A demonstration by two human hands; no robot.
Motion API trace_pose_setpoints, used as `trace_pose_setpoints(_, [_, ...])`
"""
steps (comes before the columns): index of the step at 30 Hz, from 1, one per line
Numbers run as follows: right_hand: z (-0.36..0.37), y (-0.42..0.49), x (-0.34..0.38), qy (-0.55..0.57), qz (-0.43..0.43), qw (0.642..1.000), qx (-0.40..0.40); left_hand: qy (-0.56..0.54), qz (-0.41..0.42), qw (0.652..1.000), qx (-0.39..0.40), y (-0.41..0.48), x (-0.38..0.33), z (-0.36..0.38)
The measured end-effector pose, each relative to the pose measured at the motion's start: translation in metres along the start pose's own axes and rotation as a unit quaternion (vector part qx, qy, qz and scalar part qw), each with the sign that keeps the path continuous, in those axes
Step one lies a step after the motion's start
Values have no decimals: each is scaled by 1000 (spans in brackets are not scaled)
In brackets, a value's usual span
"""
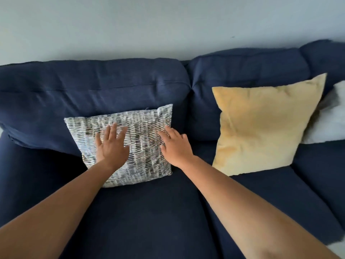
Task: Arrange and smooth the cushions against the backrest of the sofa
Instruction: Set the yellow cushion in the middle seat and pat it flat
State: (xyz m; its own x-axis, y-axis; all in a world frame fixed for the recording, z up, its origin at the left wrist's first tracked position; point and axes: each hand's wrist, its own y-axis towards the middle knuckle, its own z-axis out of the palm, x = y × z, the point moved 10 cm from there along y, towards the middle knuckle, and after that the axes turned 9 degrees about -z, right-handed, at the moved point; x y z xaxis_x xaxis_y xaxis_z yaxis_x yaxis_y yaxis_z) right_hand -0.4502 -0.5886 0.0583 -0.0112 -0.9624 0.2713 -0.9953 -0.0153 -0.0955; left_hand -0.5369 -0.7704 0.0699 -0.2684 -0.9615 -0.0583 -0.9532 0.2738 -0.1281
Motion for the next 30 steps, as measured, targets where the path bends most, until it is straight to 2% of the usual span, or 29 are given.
trace_pose_setpoints(3, [-47,-42,-49,53,32,988,-138,-83,51,994,-43,-12,-65,-22])
trace_pose_setpoints(7, [-115,-110,-148,77,92,942,-313,-181,59,981,-30,-22,-165,-27])
trace_pose_setpoints(12, [-167,-176,-301,109,200,886,-404,-341,9,940,11,-21,-282,-14])
trace_pose_setpoints(17, [-187,-212,-438,154,288,860,-392,-467,-85,880,-22,-10,-363,-3])
trace_pose_setpoints(18, [-193,-217,-460,156,296,857,-392,-500,-115,858,-23,-3,-372,1])
trace_pose_setpoints(21, [-206,-218,-514,201,315,846,-381,-630,-218,745,-22,16,-377,17])
trace_pose_setpoints(22, [-208,-212,-528,231,316,844,-366,-654,-236,718,-28,22,-375,18])
trace_pose_setpoints(26, [-221,-189,-561,281,321,841,-333,-687,-270,670,-82,34,-365,3])
trace_pose_setpoints(30, [-229,-176,-564,271,325,845,-327,-685,-270,667,-110,31,-359,-22])
